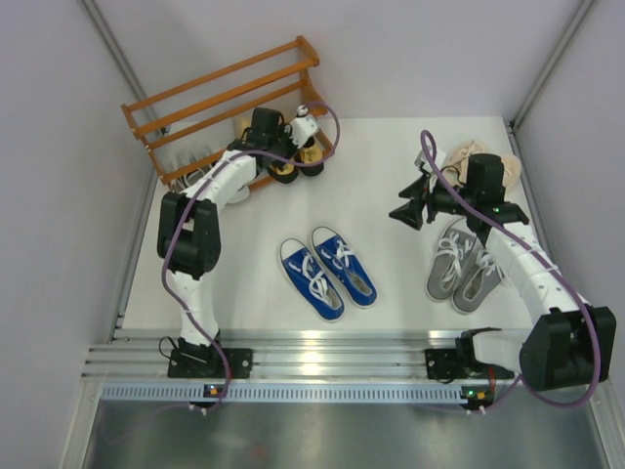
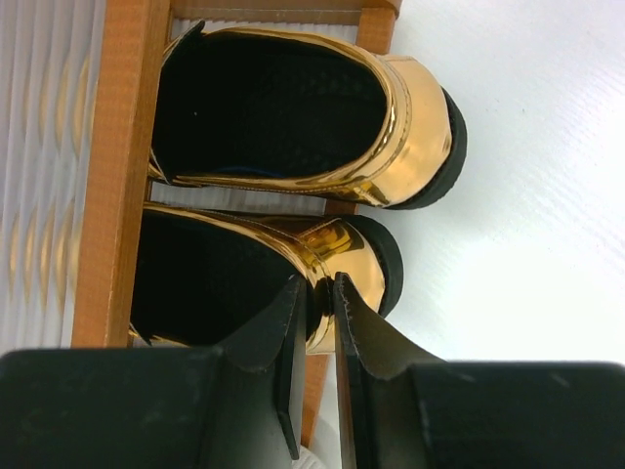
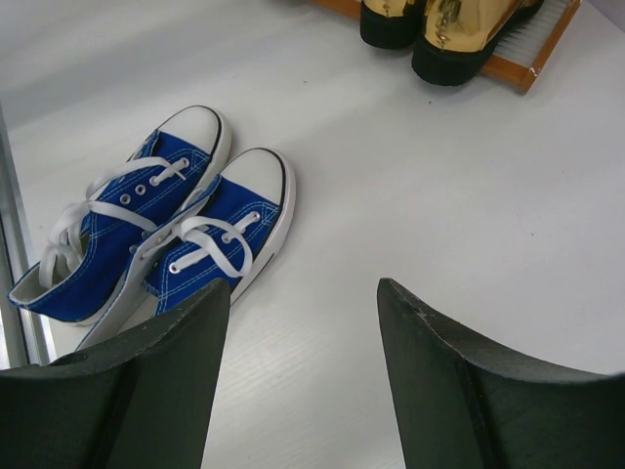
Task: Place and organize the shoes onto the shoe shelf
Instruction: Adjust the shoe at the shoe shelf.
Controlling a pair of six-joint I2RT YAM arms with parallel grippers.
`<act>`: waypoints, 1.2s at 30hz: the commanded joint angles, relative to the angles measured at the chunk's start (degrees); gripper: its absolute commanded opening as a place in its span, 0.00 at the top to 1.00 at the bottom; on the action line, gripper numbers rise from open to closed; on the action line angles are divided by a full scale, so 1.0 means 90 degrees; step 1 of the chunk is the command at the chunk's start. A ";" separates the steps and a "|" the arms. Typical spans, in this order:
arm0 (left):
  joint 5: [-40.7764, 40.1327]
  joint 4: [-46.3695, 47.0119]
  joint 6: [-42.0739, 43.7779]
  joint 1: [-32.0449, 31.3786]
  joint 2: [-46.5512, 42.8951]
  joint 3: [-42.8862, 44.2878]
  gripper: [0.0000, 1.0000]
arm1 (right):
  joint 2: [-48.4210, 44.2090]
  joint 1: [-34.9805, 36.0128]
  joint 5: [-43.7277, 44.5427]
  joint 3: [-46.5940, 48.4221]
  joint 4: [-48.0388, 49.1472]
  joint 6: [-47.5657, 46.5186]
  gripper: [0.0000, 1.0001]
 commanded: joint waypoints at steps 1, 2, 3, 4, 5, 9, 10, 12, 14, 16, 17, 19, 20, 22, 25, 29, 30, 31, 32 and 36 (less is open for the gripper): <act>0.0655 -0.0031 0.0748 0.0146 -0.0241 0.0417 1.00 | -0.0102 -0.0141 -0.0235 -0.0001 0.0215 -0.0115 0.38; 0.0849 -0.0099 0.0797 0.0205 -0.0260 0.0417 1.00 | -0.0102 -0.0141 -0.0244 -0.0001 0.0215 -0.0115 0.37; 0.0977 -0.0128 0.0846 0.0234 -0.0270 0.0417 1.00 | -0.0102 -0.0141 -0.0244 -0.0001 0.0215 -0.0115 0.38; 0.1056 -0.0167 0.0953 0.0254 -0.0289 0.0397 1.00 | -0.0102 -0.0141 -0.0273 -0.0001 0.0195 -0.0153 0.38; 0.1095 -0.0197 0.0973 0.0303 -0.0309 0.0387 1.00 | -0.0102 -0.0141 -0.0274 -0.0001 0.0195 -0.0144 0.38; 0.1319 -0.0285 0.1227 0.0352 -0.0328 0.0319 1.00 | -0.0092 -0.0141 -0.0283 -0.0001 0.0195 -0.0154 0.38; 0.1349 -0.0285 0.1314 0.0371 -0.0348 0.0290 1.00 | -0.0083 -0.0141 -0.0283 -0.0001 0.0195 -0.0164 0.38; 0.1437 -0.0285 0.1374 0.0410 -0.0358 0.0290 1.00 | -0.0082 -0.0141 -0.0283 -0.0001 0.0185 -0.0164 0.38; 0.1535 -0.0285 0.1500 0.0459 -0.0368 0.0299 1.00 | -0.0082 -0.0141 -0.0283 -0.0001 0.0185 -0.0164 0.38; 0.1719 -0.0295 0.1608 0.0518 -0.0406 0.0309 1.00 | -0.0082 -0.0141 -0.0283 -0.0001 0.0185 -0.0164 0.38; 0.1798 -0.0285 0.1627 0.0537 -0.0407 0.0309 1.00 | -0.0073 -0.0131 -0.0283 -0.0001 0.0185 -0.0164 0.38; 0.1993 -0.0285 0.1686 0.0596 -0.0436 0.0290 1.00 | -0.0073 -0.0141 -0.0283 -0.0001 0.0185 -0.0173 0.38; 0.2023 -0.0295 0.1725 0.0606 -0.0436 0.0270 1.00 | -0.0073 -0.0141 -0.0274 -0.0001 0.0176 -0.0173 0.38; 0.2140 -0.0314 0.1823 0.0625 -0.0465 0.0221 1.00 | -0.0063 -0.0151 -0.0283 -0.0001 0.0186 -0.0173 0.38; 0.2247 -0.0372 0.1910 0.0664 -0.0475 0.0202 1.00 | -0.0063 -0.0151 -0.0274 -0.0001 0.0185 -0.0183 0.38; 0.2423 -0.0421 0.1950 0.0684 -0.0514 0.0163 1.00 | -0.0053 -0.0151 -0.0274 -0.0001 0.0185 -0.0183 0.38; 0.2462 -0.0431 0.1960 0.0694 -0.0514 0.0153 1.00 | -0.0053 -0.0151 -0.0274 -0.0001 0.0185 -0.0193 0.38; 0.2482 -0.0451 0.1969 0.0694 -0.0504 0.0153 1.00 | -0.0034 -0.0151 -0.0274 -0.0001 0.0176 -0.0183 0.38; 0.2492 -0.0461 0.1969 0.0694 -0.0514 0.0153 1.00 | -0.0034 -0.0151 -0.0274 -0.0001 0.0185 -0.0193 0.38; 0.2492 -0.0539 0.1979 0.0694 -0.0504 0.0114 1.00 | -0.0053 -0.0151 -0.0274 -0.0001 0.0176 -0.0193 0.38</act>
